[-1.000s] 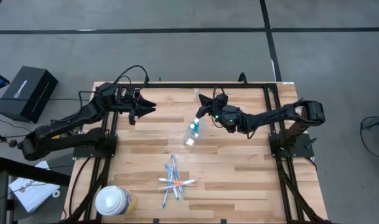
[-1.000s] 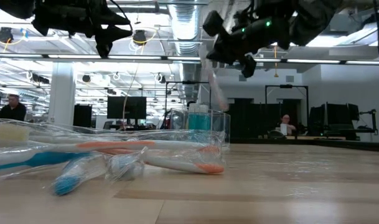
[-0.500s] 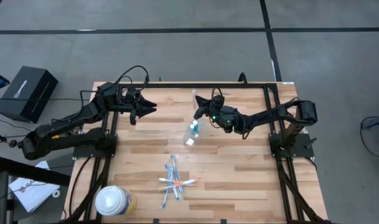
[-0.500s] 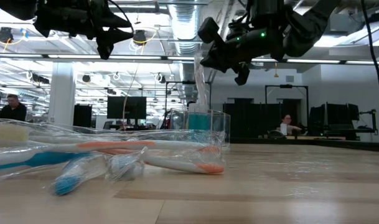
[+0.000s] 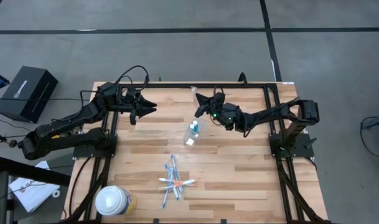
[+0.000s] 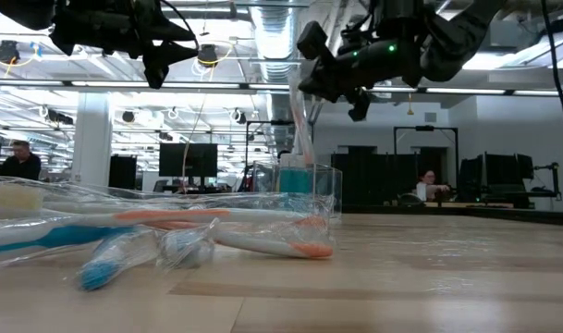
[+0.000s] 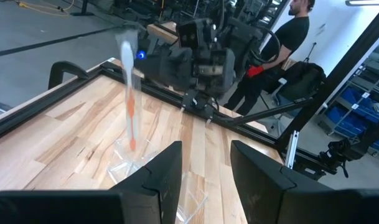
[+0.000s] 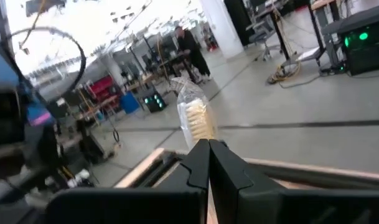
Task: Pick & Place toothbrushing station
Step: Put the bottom orange toothbrush into the right section of the transparent organizer
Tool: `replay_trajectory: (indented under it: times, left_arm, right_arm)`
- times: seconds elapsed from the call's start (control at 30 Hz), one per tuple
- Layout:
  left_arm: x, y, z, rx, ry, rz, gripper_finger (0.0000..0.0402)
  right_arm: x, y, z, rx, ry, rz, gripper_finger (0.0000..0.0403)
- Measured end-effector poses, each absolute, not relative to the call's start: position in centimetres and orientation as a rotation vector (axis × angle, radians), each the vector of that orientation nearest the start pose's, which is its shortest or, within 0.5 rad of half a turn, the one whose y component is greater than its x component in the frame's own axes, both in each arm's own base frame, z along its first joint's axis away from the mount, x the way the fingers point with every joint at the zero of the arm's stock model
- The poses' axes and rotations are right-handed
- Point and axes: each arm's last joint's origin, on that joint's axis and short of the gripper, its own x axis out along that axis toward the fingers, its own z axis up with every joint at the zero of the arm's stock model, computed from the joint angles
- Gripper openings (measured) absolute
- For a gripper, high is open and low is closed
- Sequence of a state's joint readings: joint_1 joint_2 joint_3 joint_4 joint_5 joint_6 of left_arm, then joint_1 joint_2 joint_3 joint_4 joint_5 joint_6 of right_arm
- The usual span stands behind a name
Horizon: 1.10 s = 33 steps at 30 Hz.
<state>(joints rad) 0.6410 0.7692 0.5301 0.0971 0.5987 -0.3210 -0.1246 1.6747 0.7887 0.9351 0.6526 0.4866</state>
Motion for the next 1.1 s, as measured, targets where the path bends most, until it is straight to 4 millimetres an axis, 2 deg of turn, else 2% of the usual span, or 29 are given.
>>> replay_trajectory:
  times: [0.9, 1.1]
  left_arm:
    - [15.8, 9.8, 26.5, -0.408, 0.152, 0.071, 0.0131]
    - [15.8, 9.8, 26.5, -0.404, 0.146, 0.069, 0.0131]
  right_arm:
    - [29.8, -5.5, 16.4, 0.550, -0.123, -0.788, 0.0000]
    - [29.5, -5.4, 14.1, 0.594, -0.118, -0.777, 0.0000]
